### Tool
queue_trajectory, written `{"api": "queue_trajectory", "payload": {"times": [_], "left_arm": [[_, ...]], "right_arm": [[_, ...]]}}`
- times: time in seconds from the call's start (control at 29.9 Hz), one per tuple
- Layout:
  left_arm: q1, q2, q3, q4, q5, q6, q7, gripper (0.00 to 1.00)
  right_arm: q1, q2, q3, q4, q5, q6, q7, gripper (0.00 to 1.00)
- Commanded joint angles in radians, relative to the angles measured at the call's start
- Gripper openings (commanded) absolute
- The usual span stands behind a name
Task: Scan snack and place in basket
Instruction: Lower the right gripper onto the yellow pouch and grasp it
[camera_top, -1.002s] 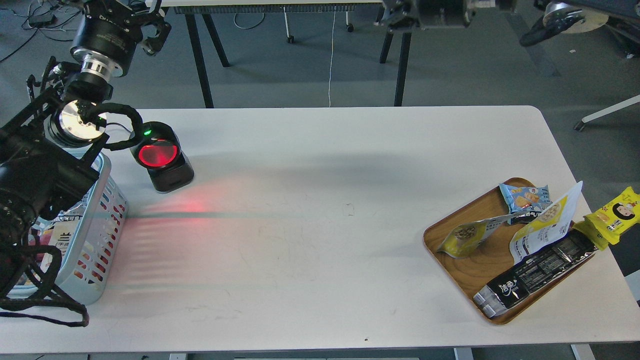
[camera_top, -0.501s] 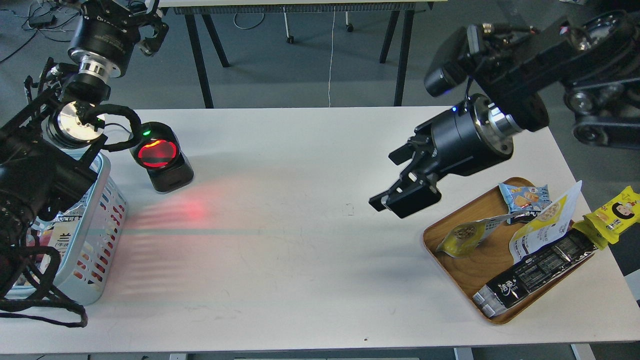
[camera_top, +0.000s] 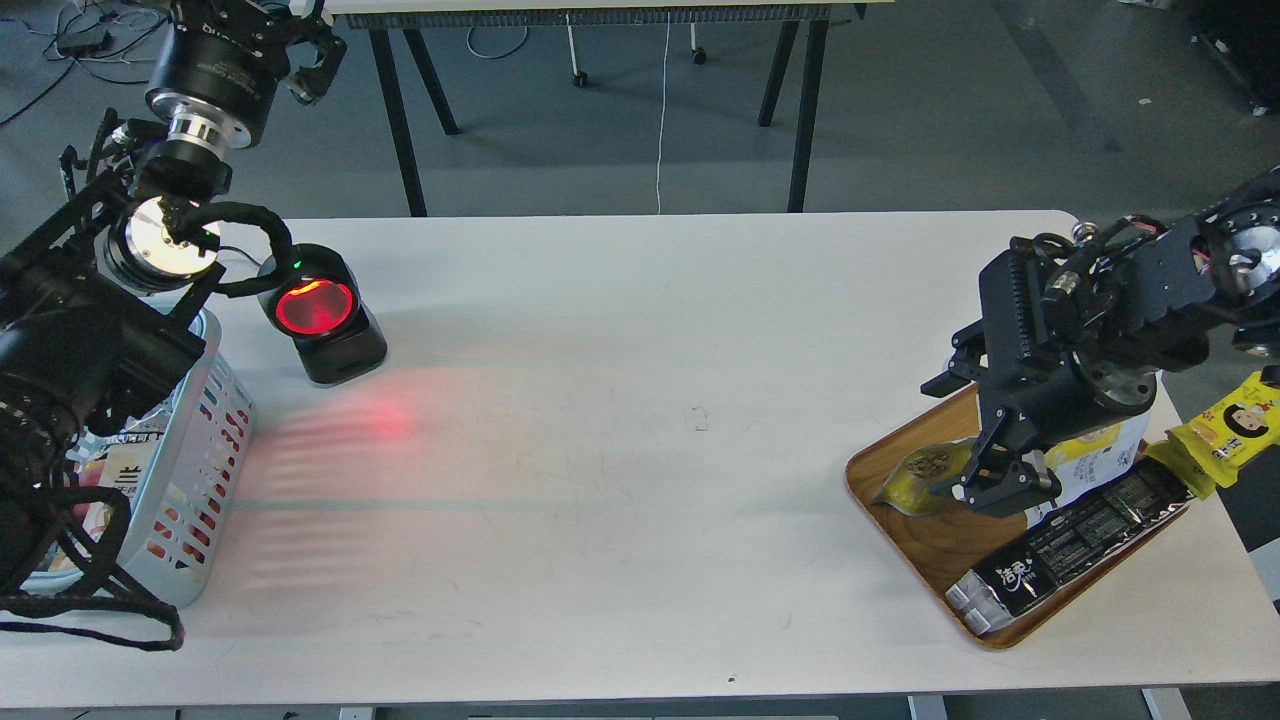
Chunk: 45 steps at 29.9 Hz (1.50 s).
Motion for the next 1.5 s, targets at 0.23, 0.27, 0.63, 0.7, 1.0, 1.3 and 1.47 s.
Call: {"api": "queue_trajectory", "payload": {"times": [0.23,0.27,0.63,0.7,1.0,1.3,1.47], "left_arm": [[0.000,-0.003,-0.001,0.003,0.000,0.000,0.000,1.00],[0.000,-0.003,-0.001,0.003,0.000,0.000,0.000,1.00],[-0.002,-0.003,0.004,0.003,0.000,0.000,0.001,1.00],[-0.002,0.000,0.004,0.003,0.000,0.000,0.001,1.00],[-0.002,0.001,0.004,0.003,0.000,0.000,0.001,1.00],[-0.002,-0.005,0.002,0.003,0.000,0.000,0.001,1.00],[-0.002,-0.002,0.002,0.003,0.000,0.000,0.001,1.00]], "right_arm": [[-0.044,0.063,0.003,-0.061,-0.017,0.000,0.000,0.67],[-0.049,0.065,0.003,-0.071,-0.019,0.000,0.000,0.64],[-0.089,0.065,0.004,-0.122,-0.017,0.002,0.000,0.38],[-0.090,0.065,0.004,-0.122,-0.016,0.002,0.000,0.31],[-0.093,0.057,-0.003,-0.117,-0.016,0.006,0.000,0.13],[-0.103,0.046,0.006,-0.117,-0.007,0.006,0.000,0.01],[-0.084,0.042,0.029,-0.116,-0.001,0.003,0.000,0.00]]}}
